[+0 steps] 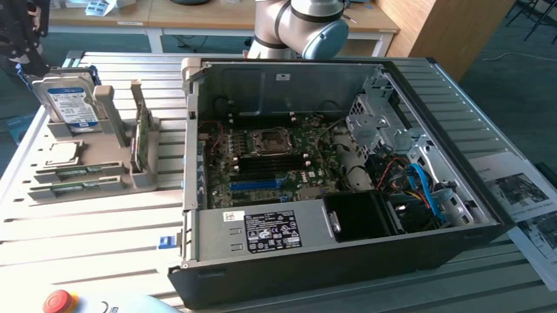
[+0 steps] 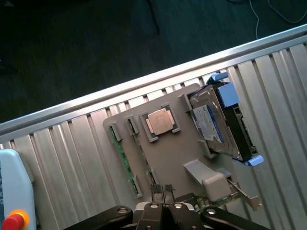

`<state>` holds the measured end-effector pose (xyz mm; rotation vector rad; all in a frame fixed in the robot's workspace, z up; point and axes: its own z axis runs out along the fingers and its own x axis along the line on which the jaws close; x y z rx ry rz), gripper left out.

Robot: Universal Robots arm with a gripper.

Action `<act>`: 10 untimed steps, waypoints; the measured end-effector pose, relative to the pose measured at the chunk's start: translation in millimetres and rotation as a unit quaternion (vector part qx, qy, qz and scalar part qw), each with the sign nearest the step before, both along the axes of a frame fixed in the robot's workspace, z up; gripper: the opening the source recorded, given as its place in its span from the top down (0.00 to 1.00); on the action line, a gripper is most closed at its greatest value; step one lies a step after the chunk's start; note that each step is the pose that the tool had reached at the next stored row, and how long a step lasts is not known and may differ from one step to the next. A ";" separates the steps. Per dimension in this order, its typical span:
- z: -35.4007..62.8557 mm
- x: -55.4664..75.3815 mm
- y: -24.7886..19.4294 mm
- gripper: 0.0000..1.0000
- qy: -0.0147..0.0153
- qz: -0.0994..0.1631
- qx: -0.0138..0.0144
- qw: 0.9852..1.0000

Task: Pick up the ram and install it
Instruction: 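Pick up the ram and move it above insertion slot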

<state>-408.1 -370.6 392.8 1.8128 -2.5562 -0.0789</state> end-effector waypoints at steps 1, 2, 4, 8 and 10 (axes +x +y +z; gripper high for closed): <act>0.0 0.0 0.0 0.90 0.000 0.009 0.000 1.000; 0.0 0.0 0.0 0.90 0.000 0.019 0.000 1.000; 0.0 0.0 0.0 0.90 0.000 0.037 0.000 0.999; 0.0 0.0 0.0 0.90 0.000 0.073 0.000 0.997; 0.0 0.0 0.0 0.90 0.000 0.091 0.000 0.996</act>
